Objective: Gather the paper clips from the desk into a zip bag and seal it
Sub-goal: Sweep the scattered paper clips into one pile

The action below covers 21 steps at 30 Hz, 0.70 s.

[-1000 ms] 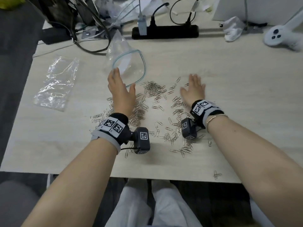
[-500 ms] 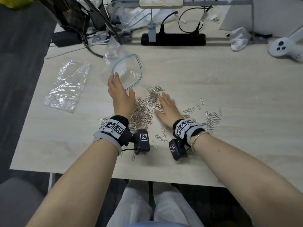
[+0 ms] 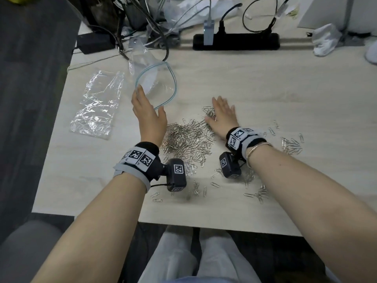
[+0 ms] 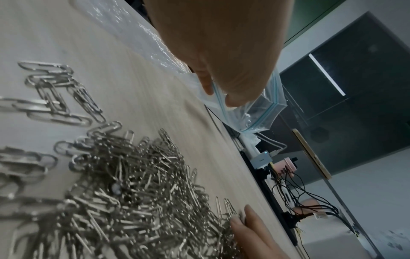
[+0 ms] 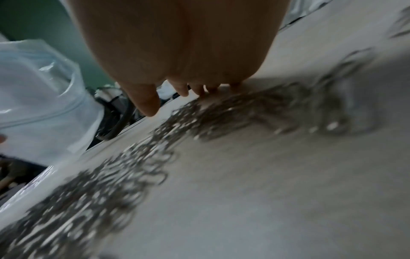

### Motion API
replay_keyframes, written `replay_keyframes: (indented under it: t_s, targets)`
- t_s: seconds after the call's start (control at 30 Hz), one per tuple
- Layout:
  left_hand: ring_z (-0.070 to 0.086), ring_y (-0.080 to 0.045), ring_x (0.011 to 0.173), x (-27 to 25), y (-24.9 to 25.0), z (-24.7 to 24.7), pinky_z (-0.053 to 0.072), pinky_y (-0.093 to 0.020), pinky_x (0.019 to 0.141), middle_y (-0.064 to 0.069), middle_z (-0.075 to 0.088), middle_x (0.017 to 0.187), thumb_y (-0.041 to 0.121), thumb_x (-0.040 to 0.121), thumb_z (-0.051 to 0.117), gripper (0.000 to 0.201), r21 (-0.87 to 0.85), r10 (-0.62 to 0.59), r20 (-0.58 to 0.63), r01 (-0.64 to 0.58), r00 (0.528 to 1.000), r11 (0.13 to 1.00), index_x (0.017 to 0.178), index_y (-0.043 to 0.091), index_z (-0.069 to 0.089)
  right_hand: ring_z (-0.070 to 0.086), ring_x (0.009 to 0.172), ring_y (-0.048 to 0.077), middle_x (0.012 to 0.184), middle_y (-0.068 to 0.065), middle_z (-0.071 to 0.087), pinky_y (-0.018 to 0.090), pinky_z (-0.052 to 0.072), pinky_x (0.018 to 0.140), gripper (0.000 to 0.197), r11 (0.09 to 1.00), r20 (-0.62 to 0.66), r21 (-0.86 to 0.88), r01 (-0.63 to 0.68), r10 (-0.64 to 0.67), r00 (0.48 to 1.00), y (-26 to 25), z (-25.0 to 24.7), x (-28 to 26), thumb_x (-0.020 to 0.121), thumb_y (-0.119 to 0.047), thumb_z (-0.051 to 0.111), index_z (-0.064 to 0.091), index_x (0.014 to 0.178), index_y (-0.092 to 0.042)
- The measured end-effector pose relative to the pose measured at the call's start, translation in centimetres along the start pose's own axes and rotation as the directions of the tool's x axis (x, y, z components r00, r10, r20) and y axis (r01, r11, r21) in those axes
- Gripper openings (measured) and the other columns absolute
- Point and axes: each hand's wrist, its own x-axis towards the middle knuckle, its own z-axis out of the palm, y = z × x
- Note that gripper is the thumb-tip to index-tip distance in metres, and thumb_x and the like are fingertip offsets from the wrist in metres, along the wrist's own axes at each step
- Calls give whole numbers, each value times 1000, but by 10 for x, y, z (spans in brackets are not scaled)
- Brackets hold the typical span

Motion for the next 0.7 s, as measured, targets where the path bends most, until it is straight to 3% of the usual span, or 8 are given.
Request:
replay_keyframes:
  t_s: [0.2, 0.4, 0.5, 0.57, 0.63, 0.7]
  targets:
    - [23, -31, 137, 7, -13, -15, 37, -51, 105, -18, 15, 148, 11, 85, 50, 71, -28, 23, 26, -23, 999, 999, 145, 5, 13, -15, 144, 21, 156, 5, -17, 37, -12, 113, 69, 992, 145, -66, 111, -101, 984, -44, 24, -13, 97, -46, 30, -8, 148, -18]
    - [24, -31, 136, 6, -10, -18, 37, -51, 105, -18, 16, 148, 15, 84, 47, 70, -53, 72, 80, -68, 994, 996, 145, 6, 14, -12, 144, 18, 156, 4, -12, 37, -9, 117, 65, 982, 244, -12, 189, -181, 953, -67, 39, -40, 96, -48, 31, 2, 148, -24]
    - [23, -32, 137, 5, 2, -15, 34, -50, 109, -18, 17, 148, 11, 85, 42, 64, -81, 97, 100, -89, 990, 993, 143, 6, 18, -7, 145, 18, 157, 5, -7, 33, -8, 114, 68, 984, 147, 121, 128, -146, 978, -65, 30, -49, 94, -50, 36, 6, 149, -23]
    - [18, -31, 140, 3, 15, -14, 19, -37, 116, -19, 16, 149, 5, 86, 37, 59, -88, 109, 108, -99, 988, 991, 143, 4, 20, -6, 145, 18, 157, 4, -5, 32, -9, 113, 71, 980, 32, 182, 75, -82, 996, -55, 20, -57, 92, -51, 38, 6, 149, -22]
    - [15, -29, 141, 0, 29, -10, 11, -23, 110, -19, 15, 150, 1, 88, 34, 58, -90, 131, 127, -120, 983, 989, 144, 3, 19, -6, 145, 18, 158, 3, -4, 34, -9, 113, 71, 966, -97, 260, 10, 16, 995, -38, 9, -67, 92, -49, 41, 7, 149, -23]
    - [15, -29, 141, -5, 40, -5, 12, -23, 109, -18, 13, 151, -2, 88, 34, 60, -102, 164, 153, -150, 975, 984, 145, 3, 15, -7, 145, 19, 158, 2, -4, 38, -6, 115, 71, 932, -193, 355, -74, 150, 969, -16, 0, -78, 93, -45, 44, 7, 149, -24]
